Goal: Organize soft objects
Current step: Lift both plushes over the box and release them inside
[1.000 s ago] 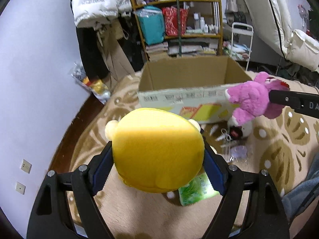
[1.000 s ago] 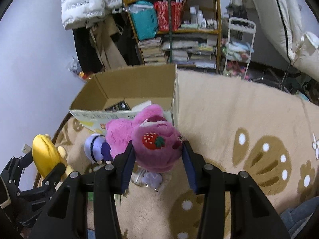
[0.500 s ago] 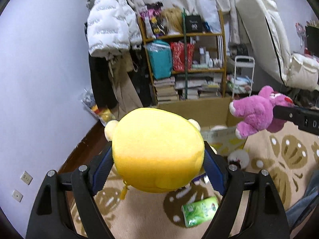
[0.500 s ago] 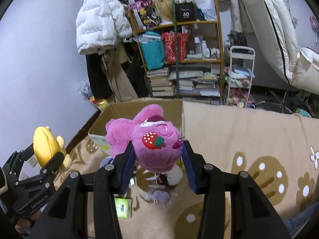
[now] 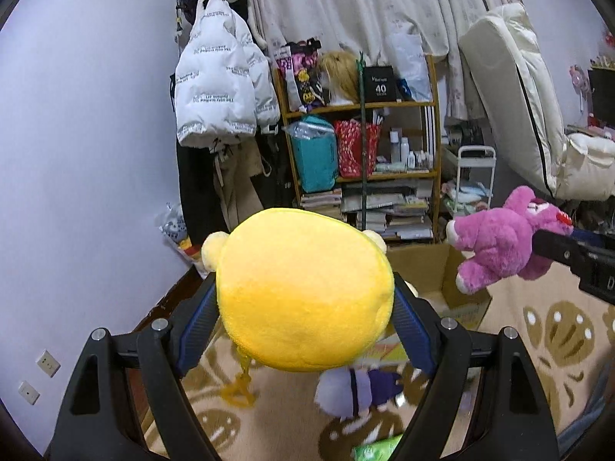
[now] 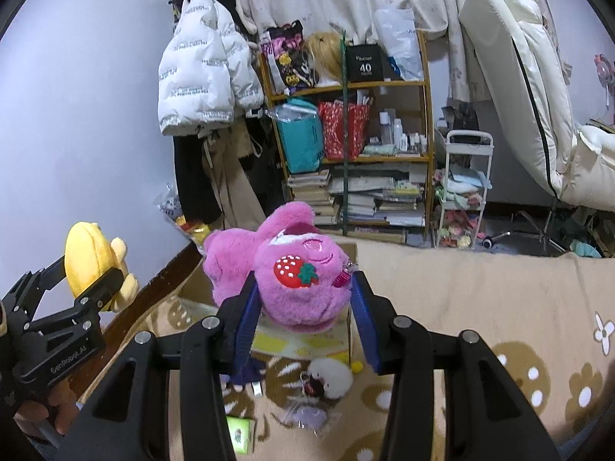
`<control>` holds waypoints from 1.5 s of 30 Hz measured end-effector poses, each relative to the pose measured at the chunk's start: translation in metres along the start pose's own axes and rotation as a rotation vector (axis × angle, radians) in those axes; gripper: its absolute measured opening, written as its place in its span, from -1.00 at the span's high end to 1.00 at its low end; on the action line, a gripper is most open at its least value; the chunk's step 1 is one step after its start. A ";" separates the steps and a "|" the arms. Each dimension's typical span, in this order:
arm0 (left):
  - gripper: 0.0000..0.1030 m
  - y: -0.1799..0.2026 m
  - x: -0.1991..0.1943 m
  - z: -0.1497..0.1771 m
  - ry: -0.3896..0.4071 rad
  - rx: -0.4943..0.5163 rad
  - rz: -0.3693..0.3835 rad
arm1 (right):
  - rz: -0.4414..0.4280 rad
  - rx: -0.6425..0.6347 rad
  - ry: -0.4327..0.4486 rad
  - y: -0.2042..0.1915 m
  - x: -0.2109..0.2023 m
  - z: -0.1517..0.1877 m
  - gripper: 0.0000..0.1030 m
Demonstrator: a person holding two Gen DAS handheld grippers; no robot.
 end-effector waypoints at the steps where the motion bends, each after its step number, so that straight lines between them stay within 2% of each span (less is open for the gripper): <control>1: -0.59 0.001 0.003 -0.004 0.008 0.001 0.001 | 0.000 -0.002 0.013 0.000 0.001 -0.003 0.06; 7: -0.60 0.003 0.019 -0.024 0.009 -0.008 0.024 | -0.005 -0.006 0.059 -0.001 0.012 -0.016 0.06; 14: -0.60 0.003 0.042 -0.040 0.030 0.013 0.012 | -0.005 0.003 0.062 0.003 0.029 -0.021 0.06; 27: -0.60 0.014 0.091 -0.015 -0.061 0.015 0.031 | -0.003 0.039 -0.025 0.020 0.080 -0.012 0.05; 45: -0.63 0.036 0.131 0.023 -0.174 0.035 0.096 | -0.015 0.046 -0.090 0.024 0.108 0.012 0.05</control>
Point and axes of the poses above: each gripper's, at about its wrist camera, not at the fingertips, and x roughly the way its jaws point, y to its right, z to its underside, the point moved 8 cm from there along x, roughly the way its jaws point, and after that the axes turned 1 degree about y, right-handed, at the moved point
